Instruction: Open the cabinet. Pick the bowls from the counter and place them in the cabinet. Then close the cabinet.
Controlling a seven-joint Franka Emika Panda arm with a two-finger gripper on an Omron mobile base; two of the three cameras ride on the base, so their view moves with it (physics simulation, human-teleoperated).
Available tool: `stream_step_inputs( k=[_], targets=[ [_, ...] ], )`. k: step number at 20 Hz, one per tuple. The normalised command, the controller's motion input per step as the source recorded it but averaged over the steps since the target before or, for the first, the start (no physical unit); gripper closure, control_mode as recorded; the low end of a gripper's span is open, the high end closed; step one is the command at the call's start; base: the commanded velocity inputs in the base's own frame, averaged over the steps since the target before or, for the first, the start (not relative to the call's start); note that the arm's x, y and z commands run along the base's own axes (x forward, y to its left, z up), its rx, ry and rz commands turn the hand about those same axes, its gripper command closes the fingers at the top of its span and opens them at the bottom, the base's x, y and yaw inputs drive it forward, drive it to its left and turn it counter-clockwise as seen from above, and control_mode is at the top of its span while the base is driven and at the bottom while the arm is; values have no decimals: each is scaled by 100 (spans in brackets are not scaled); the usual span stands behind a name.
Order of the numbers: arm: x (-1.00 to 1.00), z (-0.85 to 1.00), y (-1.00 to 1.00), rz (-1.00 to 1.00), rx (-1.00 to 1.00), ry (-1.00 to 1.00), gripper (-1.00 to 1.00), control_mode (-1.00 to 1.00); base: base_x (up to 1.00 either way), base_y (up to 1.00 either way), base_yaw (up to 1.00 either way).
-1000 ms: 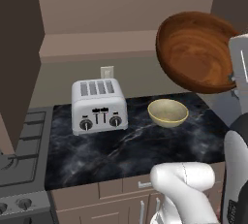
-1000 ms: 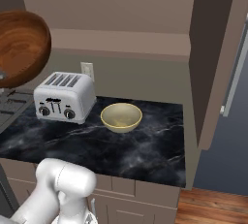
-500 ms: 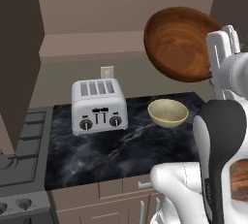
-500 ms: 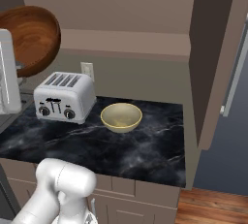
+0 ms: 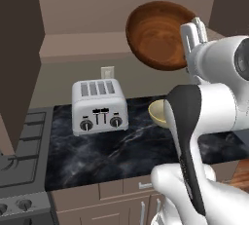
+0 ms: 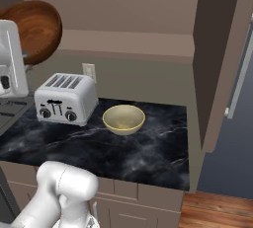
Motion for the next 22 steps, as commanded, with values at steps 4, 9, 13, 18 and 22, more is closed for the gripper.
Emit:
stream_step_inputs(
  k=[4, 9, 13, 18, 22],
  targets=[
    [61, 2, 35, 0, 0, 0, 100, -100, 0, 0, 0],
    [62, 0, 28, 0, 0, 0, 100, -100, 0, 0, 0],
    [54, 0, 10, 1, 0, 0, 100, -100, 0, 0, 0],
    [59, 0, 17, 1, 0, 0, 100, -100, 0, 0, 0],
    [51, -3, 25, 1, 0, 0, 100, -100, 0, 0, 0]
  ],
)
